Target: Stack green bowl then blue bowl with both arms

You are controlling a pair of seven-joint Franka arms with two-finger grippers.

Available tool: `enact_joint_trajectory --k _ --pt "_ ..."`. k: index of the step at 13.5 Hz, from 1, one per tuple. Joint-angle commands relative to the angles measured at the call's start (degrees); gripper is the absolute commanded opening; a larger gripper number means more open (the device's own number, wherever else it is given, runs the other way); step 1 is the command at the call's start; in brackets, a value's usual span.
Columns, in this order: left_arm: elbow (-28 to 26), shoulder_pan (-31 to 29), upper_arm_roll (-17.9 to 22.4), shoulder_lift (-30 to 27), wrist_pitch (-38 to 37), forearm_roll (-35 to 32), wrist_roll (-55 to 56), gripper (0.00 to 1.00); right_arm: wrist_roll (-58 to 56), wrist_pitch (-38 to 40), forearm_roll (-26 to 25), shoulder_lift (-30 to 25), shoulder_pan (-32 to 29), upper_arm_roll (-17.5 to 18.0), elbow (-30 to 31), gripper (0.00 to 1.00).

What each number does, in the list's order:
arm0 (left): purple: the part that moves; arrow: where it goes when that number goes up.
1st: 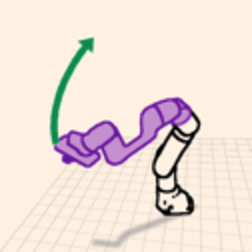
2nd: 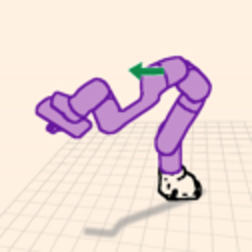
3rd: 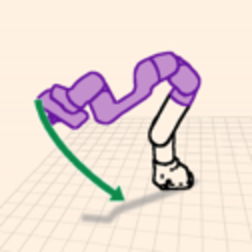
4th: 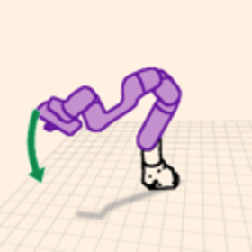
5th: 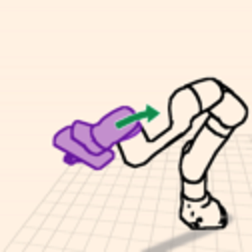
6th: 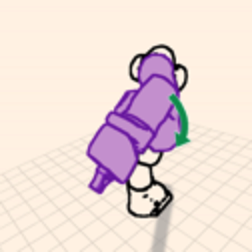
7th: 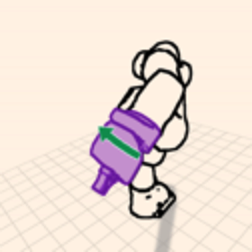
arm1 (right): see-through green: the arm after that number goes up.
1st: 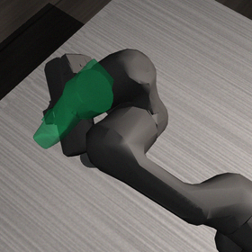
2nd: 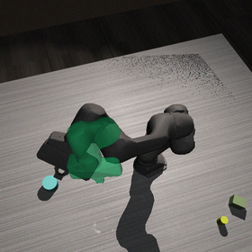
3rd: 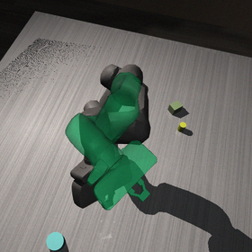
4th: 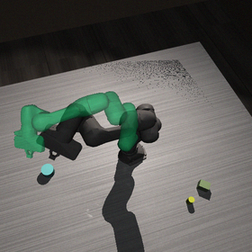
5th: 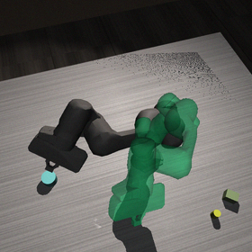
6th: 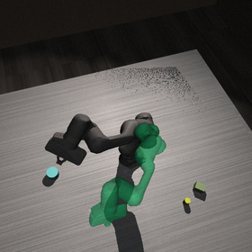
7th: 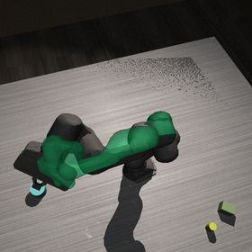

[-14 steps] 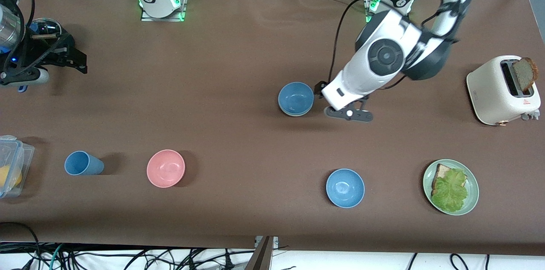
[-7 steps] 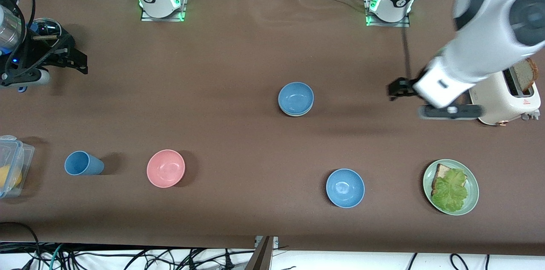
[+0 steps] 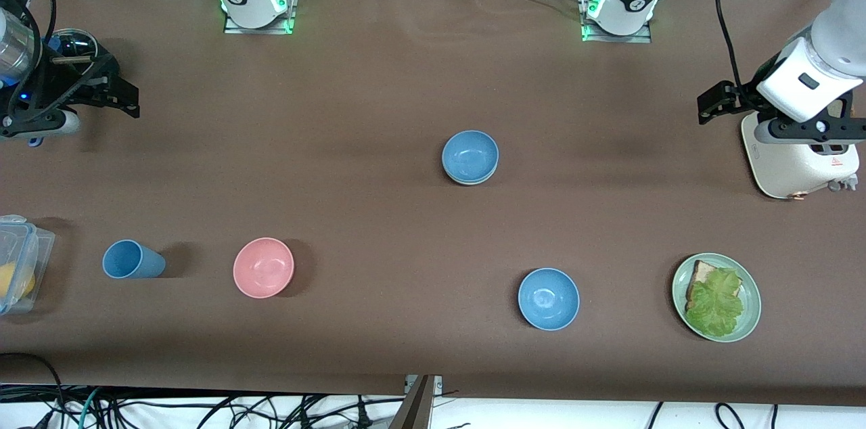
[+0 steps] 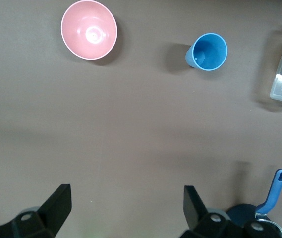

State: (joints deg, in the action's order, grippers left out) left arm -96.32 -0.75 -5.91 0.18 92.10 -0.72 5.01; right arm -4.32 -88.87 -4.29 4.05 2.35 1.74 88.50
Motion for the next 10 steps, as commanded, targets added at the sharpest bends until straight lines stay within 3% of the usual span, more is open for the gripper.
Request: enact_joint_trajectory --k 1,10 --pt "-7.21 0.58 1.34 -5.36 3.7 3.78 -1.76 1.0 -0.51 0.1 0.16 0.08 -0.33 0.19 -0.43 1.0" --pt "-4.58 2.6 4.5 -5.27 1.07 3.18 -2.99 1.0 -0.25 0.1 0.16 -0.01 -0.33 0.19 -0.43 1.0"
